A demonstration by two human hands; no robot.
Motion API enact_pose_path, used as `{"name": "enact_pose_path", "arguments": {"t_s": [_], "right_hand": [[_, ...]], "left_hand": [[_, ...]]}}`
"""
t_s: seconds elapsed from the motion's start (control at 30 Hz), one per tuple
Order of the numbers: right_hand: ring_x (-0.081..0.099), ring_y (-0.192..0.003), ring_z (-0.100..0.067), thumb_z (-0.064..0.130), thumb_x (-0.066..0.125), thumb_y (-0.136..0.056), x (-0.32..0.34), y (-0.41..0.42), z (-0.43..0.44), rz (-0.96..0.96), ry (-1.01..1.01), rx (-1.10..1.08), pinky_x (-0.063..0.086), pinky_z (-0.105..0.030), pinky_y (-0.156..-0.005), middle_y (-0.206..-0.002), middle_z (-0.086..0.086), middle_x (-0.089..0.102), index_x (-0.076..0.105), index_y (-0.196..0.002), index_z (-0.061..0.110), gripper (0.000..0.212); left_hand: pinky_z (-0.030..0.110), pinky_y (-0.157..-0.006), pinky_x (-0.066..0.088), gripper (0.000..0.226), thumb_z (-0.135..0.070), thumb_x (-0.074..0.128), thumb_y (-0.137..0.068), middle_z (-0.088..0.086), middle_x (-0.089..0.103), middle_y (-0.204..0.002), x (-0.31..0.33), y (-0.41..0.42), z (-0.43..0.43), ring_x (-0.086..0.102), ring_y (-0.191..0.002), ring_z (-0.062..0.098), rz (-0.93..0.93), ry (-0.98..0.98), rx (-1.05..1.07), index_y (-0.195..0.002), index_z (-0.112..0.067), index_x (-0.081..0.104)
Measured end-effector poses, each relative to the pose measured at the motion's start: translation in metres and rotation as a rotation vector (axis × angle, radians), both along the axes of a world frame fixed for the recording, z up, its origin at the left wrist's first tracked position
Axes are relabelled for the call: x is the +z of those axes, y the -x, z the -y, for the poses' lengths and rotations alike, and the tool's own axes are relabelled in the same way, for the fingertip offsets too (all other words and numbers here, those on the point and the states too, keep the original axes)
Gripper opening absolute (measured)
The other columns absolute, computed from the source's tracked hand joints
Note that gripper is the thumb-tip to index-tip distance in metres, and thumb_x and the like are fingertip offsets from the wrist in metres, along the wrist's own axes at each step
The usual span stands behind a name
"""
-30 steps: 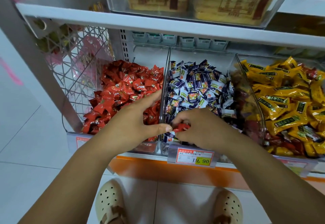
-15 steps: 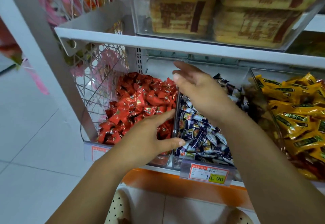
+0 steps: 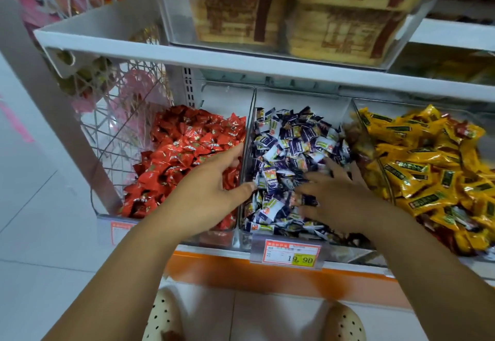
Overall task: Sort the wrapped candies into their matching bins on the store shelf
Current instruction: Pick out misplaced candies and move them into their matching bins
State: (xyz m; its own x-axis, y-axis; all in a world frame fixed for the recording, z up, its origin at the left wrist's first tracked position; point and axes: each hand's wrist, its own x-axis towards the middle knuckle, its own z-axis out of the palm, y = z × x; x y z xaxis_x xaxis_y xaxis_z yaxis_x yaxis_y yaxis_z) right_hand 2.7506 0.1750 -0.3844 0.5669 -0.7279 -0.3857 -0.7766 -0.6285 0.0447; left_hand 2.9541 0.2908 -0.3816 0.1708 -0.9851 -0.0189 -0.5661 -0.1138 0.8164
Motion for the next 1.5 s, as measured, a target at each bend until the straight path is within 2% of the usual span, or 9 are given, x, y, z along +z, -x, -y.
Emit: {"name": "enact_pose_path", "arguments": {"t_s": [0.13, 0.23, 0.33, 0.47, 0.7, 0.97, 1.13, 1.37, 1.5], "right_hand": [[-0.01, -0.147, -0.03, 0.058, 0.042, -0.094, 0.018, 0.016, -0.007, -0.026, -0.152, -0.047, -0.007, -0.054, -0.117, -0.16, 0.013, 0.009, 0.038, -0.137, 0.051, 0.043], [0.041, -0.126, -0.024, 0.05, 0.043, -0.095, 0.026, 0.003, -0.004, 0.373, 0.066, -0.004, 0.024, -0.053, -0.113, -0.126, 0.015, 0.057, 0.063, -0.097, 0.042, 0.021], [0.04, -0.129, -0.017, 0.035, 0.044, -0.098, 0.015, -0.036, -0.002, 0.659, 0.144, 0.107, 0.025, -0.045, -0.113, -0.125, 0.012, 0.06, 0.065, -0.102, 0.032, 0.022], [0.0, -0.148, -0.017, 0.049, 0.038, -0.098, -0.018, -0.057, -0.006, 0.339, -0.008, 0.146, -0.004, -0.052, -0.118, -0.159, 0.009, 0.018, 0.038, -0.142, 0.032, 0.047], [-0.011, -0.148, -0.021, 0.051, 0.028, -0.101, 0.011, 0.003, -0.001, -0.039, -0.018, 0.004, -0.01, -0.059, -0.115, -0.16, 0.011, 0.01, 0.041, -0.137, 0.047, 0.039], [0.043, -0.123, -0.016, 0.036, 0.047, -0.097, 0.005, -0.029, -0.003, 0.593, 0.155, 0.035, 0.028, -0.042, -0.11, -0.115, 0.008, 0.064, 0.067, -0.105, 0.032, 0.021], [-0.002, -0.148, -0.017, 0.059, 0.042, -0.091, -0.019, -0.057, -0.004, 0.236, -0.03, 0.155, -0.015, -0.057, -0.113, -0.154, 0.012, 0.029, 0.038, -0.137, 0.035, 0.052], [-0.016, -0.146, -0.025, 0.05, 0.029, -0.1, 0.005, -0.015, 0.007, -0.043, -0.051, 0.013, -0.017, -0.068, -0.107, -0.159, 0.02, 0.003, 0.042, -0.133, 0.052, 0.036], [0.012, -0.144, -0.029, 0.043, 0.034, -0.1, 0.013, -0.019, -0.002, 0.092, 0.051, -0.049, 0.002, -0.063, -0.113, -0.137, 0.011, 0.048, 0.064, -0.096, 0.041, 0.03]], "left_hand": [[-0.012, -0.07, 0.026, 0.071, -0.035, 0.065, -0.088, -0.047, 0.028, -0.11, 0.001, 0.0, 0.001, 0.025, -0.084, -0.044, -0.004, 0.006, -0.037, -0.138, -0.057, 0.02], [-0.009, -0.074, 0.027, 0.067, -0.034, 0.065, -0.087, -0.051, 0.026, -0.107, 0.004, 0.002, 0.001, 0.028, -0.087, -0.043, -0.023, 0.017, -0.045, -0.116, -0.071, 0.018], [0.0, -0.088, 0.029, 0.066, -0.03, 0.065, -0.088, -0.049, 0.034, -0.113, 0.002, 0.002, 0.0, 0.031, -0.099, -0.039, -0.054, 0.028, -0.055, -0.109, -0.075, 0.021], [0.001, -0.088, 0.031, 0.065, -0.026, 0.065, -0.088, -0.045, 0.042, -0.117, 0.0, -0.001, 0.001, 0.036, -0.107, -0.031, -0.066, 0.043, -0.054, -0.116, -0.071, 0.027], [0.023, -0.101, 0.034, 0.074, -0.039, 0.067, -0.084, -0.025, 0.042, -0.134, -0.002, -0.008, 0.002, 0.042, -0.119, -0.005, -0.027, -0.025, -0.03, -0.144, -0.052, 0.026], [0.018, -0.102, 0.032, 0.066, -0.029, 0.065, -0.087, -0.036, 0.046, -0.123, 0.0, 0.0, 0.001, 0.035, -0.114, -0.026, -0.04, 0.033, -0.039, -0.123, -0.069, 0.028], [0.019, -0.103, 0.034, 0.068, -0.029, 0.066, -0.087, -0.034, 0.049, -0.125, -0.004, -0.004, 0.003, 0.035, -0.116, -0.025, -0.052, 0.028, -0.033, -0.135, -0.06, 0.031], [0.024, -0.107, 0.034, 0.068, -0.032, 0.067, -0.085, -0.029, 0.047, -0.132, -0.003, -0.007, 0.003, 0.036, -0.121, -0.02, -0.032, 0.039, -0.049, -0.132, -0.064, 0.029], [0.023, -0.106, 0.035, 0.071, -0.033, 0.066, -0.085, -0.023, 0.044, -0.138, -0.007, -0.006, 0.004, 0.037, -0.125, -0.014, -0.01, 0.039, -0.034, -0.141, -0.054, 0.027]]}}
